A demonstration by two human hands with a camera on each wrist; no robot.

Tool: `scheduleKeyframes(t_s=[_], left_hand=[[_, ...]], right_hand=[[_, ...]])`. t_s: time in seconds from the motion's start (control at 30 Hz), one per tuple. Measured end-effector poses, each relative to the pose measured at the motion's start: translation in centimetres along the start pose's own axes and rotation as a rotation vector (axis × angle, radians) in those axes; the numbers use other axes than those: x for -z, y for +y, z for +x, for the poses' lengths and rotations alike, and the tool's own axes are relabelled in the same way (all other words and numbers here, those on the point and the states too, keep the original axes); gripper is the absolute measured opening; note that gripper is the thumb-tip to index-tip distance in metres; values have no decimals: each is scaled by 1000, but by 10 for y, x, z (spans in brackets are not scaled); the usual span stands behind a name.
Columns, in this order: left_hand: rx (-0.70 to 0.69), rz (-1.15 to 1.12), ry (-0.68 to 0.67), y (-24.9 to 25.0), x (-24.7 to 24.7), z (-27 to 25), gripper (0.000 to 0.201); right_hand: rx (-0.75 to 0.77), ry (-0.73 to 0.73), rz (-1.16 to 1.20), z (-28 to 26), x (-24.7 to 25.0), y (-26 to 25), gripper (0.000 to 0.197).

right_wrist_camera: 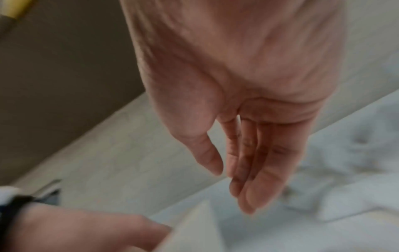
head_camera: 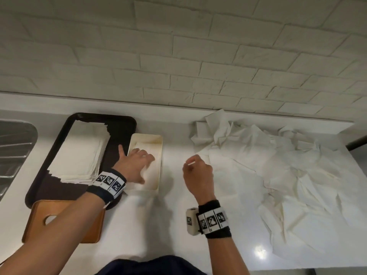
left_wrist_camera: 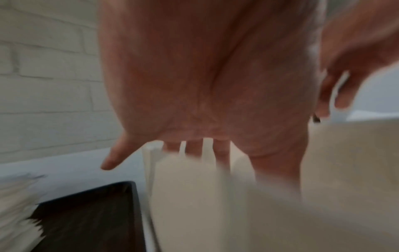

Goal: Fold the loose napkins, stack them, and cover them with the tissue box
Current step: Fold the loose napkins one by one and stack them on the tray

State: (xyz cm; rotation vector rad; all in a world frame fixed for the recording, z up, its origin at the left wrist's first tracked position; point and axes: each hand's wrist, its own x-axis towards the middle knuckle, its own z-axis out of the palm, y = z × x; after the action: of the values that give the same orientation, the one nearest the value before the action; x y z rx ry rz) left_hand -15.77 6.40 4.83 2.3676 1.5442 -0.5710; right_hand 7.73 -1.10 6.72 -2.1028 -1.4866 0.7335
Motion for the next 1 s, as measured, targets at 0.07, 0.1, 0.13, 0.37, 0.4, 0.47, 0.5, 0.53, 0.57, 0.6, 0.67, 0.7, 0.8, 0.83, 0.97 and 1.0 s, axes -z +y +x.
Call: scheduleKeyframes(t_s=[0.07, 0.1, 0.13, 0.37, 0.4, 0.47, 0.5, 0.53, 0.57, 0.6, 0.67, 0.7, 0.8, 0.83, 0.97, 1.0], left_hand=[[6, -105, 168, 3, 9, -6, 68], [-10, -164, 303, 7, 14, -10, 57], [-41, -226, 445, 13, 18, -14, 48], [-312, -607, 665, 93, 30, -30, 20], [-332, -619, 622, 103, 26, -28, 19], [-331, -670, 526, 120, 17, -22, 25], [-309, -721, 476, 128, 13, -20, 33], [-281, -783, 427, 135, 11, -18, 46], [-255, -847, 380, 141, 12, -17, 62], [-231, -915, 333, 145, 14, -18, 75], [-210, -1127, 245, 152, 20, -20, 89], [-212, -1265, 208, 153, 22, -20, 87], [-249, -1500, 204, 152, 28, -23, 58], [-264, -1489, 246, 151, 31, -24, 45], [-315, -1378, 328, 139, 38, -24, 30], [-323, -1323, 348, 136, 40, -23, 44]], right_hand=[[-126, 131, -70, 6, 18, 45, 18], [-197, 180, -112, 9, 23, 68, 30], [-266, 203, -166, 10, 26, 89, 45], [-261, 126, -44, 6, 30, 154, 20], [-205, 151, 22, 3, 32, 151, 17], [-81, 209, 122, -5, 40, 139, 22], [-33, 221, 179, -11, 46, 132, 21], [6, 220, 253, -16, 54, 123, 18], [40, 210, 333, -22, 62, 113, 18], [74, 201, 415, -27, 69, 104, 21], [108, 181, 577, -34, 78, 89, 32], [105, 174, 670, -36, 79, 85, 37], [38, 117, 930, -40, 74, 81, 37], [-4, 73, 1001, -41, 71, 80, 33], [-123, -68, 1206, -51, 64, 71, 34], [-134, -85, 1222, -52, 64, 68, 46]])
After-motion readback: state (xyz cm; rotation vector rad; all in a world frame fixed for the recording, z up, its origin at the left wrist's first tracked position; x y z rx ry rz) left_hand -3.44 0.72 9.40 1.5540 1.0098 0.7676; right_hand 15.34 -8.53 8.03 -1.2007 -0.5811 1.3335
